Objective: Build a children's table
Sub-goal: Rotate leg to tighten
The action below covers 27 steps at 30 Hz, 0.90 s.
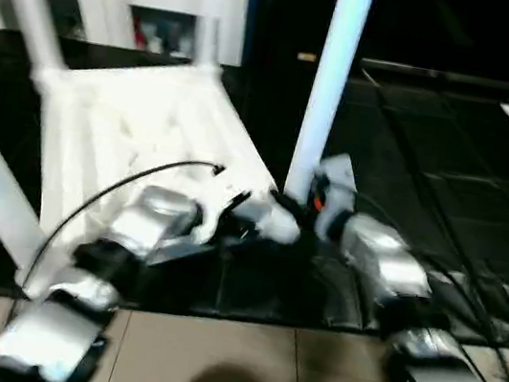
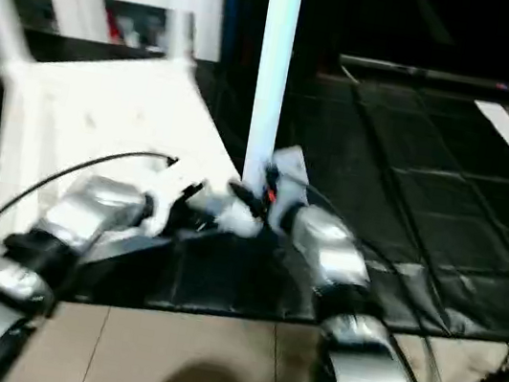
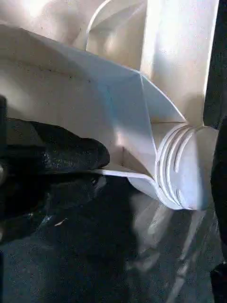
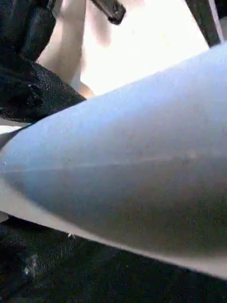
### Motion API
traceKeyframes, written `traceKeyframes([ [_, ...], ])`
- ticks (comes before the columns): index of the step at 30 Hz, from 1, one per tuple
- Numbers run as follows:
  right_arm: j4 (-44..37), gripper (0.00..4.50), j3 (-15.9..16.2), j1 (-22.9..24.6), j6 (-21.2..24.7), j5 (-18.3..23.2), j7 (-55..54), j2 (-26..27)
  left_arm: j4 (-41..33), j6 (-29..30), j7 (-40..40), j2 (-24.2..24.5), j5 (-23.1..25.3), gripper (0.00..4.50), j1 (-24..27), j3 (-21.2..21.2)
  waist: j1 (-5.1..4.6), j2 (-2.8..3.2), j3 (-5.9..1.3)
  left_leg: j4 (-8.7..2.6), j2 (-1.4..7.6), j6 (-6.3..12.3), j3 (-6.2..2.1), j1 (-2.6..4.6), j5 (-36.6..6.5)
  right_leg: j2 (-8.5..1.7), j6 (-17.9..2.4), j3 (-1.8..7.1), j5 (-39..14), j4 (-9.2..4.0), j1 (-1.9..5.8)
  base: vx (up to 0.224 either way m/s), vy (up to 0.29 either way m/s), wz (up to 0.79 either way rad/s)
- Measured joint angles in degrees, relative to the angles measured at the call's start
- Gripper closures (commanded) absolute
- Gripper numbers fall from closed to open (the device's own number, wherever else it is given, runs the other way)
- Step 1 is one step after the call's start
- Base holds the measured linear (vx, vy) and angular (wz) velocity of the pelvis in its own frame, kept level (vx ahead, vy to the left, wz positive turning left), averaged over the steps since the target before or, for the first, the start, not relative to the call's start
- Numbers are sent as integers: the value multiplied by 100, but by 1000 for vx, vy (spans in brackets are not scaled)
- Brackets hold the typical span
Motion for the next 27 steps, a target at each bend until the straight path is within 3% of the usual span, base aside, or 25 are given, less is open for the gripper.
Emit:
traceKeyframes([
  [2,-11,189,-16,2,-37,5,10,1,-37,9,-2,4,-1,450,1,0,20,0,0,-19,-1,0,5,2,-1,0,-13,5,24,5,-5,0,0,0],
  [10,-137,112,-104,109,-51,216,594,31,-356,-32,-299,230,1,450,174,-33,54,-1,0,-52,6,4,10,-9,5,11,-58,13,23,72,-69,0,0,0],
  [16,-365,58,-27,445,-172,423,1975,-300,-522,-419,-955,553,0,450,352,-219,160,-1,0,-44,7,-1,15,-7,3,10,-32,20,5,88,-75,0,0,0],
  [19,-465,37,192,523,-198,457,2645,-517,-625,-623,-1445,777,-25,450,455,-302,184,-3,1,-41,8,-3,16,-10,2,9,-33,20,6,89,-77,0,0,0],
  [22,-462,10,367,563,-257,455,3232,-679,-799,-792,-1990,1030,-110,450,563,-417,248,-5,3,-32,13,-4,16,-13,3,10,-36,18,8,91,-95,0,0,0],
  [27,-482,4,536,562,-445,467,4127,-864,-932,-1091,-2701,1301,-131,450,614,-638,435,-10,5,-22,16,-3,32,-42,5,5,-58,35,13,95,-103,0,0,0],
])
